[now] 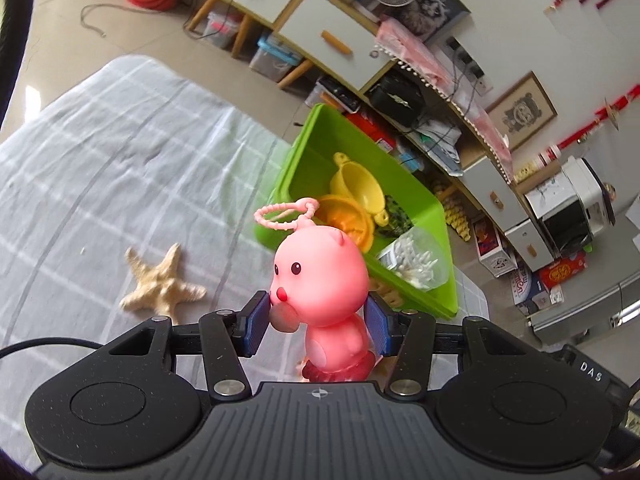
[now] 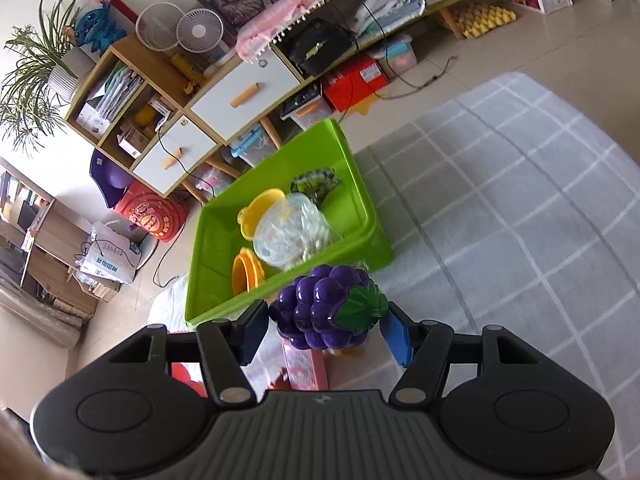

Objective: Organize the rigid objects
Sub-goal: 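Carry the pig with the left tool while the right tool carries the grape to the green bin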

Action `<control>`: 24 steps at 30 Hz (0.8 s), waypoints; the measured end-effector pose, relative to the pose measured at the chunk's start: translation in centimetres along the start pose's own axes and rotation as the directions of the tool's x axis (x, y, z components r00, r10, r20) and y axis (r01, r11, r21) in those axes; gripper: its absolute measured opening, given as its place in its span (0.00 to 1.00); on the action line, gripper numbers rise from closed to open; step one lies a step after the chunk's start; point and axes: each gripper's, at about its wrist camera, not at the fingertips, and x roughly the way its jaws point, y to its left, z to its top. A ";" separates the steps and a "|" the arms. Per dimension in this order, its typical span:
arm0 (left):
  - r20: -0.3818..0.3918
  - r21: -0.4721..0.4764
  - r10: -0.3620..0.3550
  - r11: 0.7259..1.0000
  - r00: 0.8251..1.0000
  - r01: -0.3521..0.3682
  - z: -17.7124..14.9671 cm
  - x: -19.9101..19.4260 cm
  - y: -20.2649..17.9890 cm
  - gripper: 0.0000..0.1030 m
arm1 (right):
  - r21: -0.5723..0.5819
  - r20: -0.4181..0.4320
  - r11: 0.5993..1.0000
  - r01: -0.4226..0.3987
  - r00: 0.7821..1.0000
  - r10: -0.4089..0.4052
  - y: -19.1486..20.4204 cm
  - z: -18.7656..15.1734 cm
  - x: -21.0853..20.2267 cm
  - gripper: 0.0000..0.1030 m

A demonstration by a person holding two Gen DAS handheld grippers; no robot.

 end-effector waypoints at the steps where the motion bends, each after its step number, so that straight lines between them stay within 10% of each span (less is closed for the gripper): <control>1: 0.005 0.012 0.001 1.000 1.000 -0.001 0.4 0.1 -0.3 0.54 | -0.004 0.006 1.000 0.000 1.000 0.000 0.2 0.3 0.0 0.37; 17: 0.022 0.201 0.013 0.979 1.000 -0.017 5.5 4.3 -4.5 0.54 | -0.060 0.068 0.998 0.002 0.998 0.002 3.6 6.3 3.5 0.37; 24: 0.039 0.366 0.130 0.921 0.991 -0.135 7.3 8.2 -5.8 0.54 | -0.123 0.060 0.992 0.002 0.998 0.006 4.2 8.3 7.0 0.37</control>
